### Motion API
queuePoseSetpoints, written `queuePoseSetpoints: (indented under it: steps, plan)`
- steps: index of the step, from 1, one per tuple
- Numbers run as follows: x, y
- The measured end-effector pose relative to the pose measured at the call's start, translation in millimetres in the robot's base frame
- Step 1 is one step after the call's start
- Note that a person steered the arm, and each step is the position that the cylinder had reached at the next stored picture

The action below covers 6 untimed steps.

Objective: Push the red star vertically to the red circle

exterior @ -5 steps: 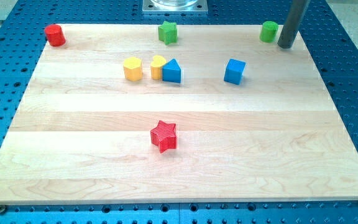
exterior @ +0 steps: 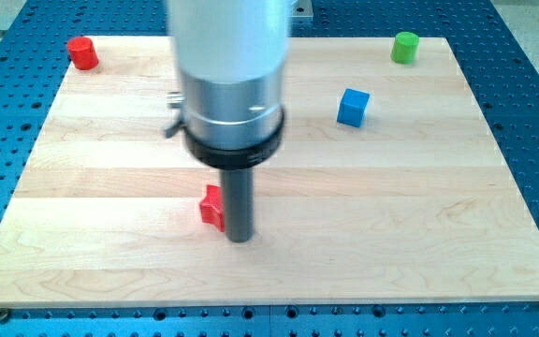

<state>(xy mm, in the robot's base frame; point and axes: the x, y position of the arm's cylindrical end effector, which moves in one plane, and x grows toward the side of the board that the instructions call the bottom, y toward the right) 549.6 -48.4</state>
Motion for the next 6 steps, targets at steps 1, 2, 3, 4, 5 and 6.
queuePoseSetpoints:
  steps: [1,2,3,4,5,6]
  plan:
    - [-37,-40]
    - [-86,-82]
    - [-100,-72]
    - [-109,-52]
    - [-139,-52]
    - [-148,-78]
